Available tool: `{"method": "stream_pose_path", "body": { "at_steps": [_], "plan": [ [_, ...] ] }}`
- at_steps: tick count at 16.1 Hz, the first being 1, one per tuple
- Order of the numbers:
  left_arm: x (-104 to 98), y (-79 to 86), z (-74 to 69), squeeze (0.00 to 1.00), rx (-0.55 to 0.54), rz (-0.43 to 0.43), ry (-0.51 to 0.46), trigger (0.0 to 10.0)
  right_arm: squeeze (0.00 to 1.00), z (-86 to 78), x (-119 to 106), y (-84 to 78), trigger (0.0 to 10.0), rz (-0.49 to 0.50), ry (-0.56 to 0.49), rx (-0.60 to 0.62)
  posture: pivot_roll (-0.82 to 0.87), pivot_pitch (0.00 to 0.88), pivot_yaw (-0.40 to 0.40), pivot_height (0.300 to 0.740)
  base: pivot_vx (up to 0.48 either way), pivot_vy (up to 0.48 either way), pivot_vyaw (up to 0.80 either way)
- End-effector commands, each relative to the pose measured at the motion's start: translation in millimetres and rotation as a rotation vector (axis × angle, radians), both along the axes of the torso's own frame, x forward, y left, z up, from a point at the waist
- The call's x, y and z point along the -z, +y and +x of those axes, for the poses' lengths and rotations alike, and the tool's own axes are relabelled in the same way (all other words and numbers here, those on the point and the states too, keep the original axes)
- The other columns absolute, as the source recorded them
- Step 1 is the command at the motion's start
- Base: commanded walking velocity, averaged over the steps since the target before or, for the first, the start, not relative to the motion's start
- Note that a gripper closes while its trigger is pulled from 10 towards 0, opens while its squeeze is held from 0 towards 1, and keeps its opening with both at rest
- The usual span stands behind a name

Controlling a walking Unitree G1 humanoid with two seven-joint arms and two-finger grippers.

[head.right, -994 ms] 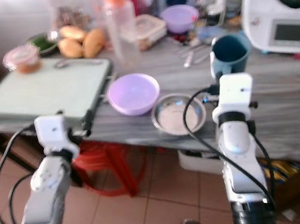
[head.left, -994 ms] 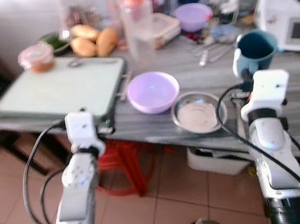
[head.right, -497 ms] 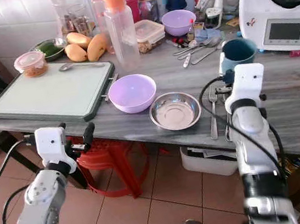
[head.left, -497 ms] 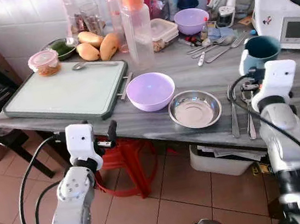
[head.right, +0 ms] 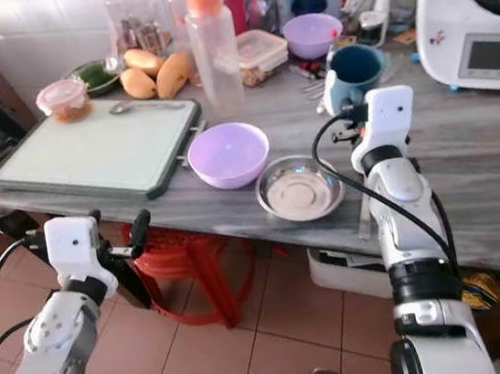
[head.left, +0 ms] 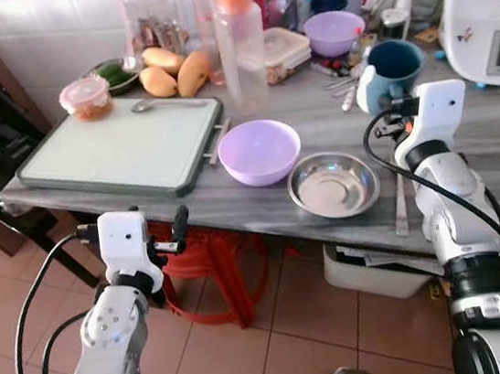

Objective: Setting the table

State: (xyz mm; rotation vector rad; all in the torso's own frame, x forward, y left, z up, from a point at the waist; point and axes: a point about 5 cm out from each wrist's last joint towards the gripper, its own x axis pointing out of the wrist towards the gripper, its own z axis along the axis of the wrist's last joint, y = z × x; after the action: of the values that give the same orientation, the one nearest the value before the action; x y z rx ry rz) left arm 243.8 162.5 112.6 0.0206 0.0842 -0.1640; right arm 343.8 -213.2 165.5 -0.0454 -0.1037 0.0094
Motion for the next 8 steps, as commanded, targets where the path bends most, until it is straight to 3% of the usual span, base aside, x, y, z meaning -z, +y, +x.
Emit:
{"method": "stream_pose_path", "body": {
  "at_steps": [1,8],
  "plan": [
    [-4.1,4.0,-1.2,0.0,-0.004,0.012,-0.005,10.0,0.0,3.3,-4.0,4.8,10.0,0.022,-0.014,-0.032,0.04,0.001,0.08,0.731,0.0,0.0,0.0],
    [-4.1,4.0,-1.2,0.0,-0.004,0.012,-0.005,10.0,0.0,3.3,-4.0,4.8,10.0,0.022,-0.014,-0.032,0.04,0.001,0.08,0.731,0.0,0.0,0.0]
  ]
}}
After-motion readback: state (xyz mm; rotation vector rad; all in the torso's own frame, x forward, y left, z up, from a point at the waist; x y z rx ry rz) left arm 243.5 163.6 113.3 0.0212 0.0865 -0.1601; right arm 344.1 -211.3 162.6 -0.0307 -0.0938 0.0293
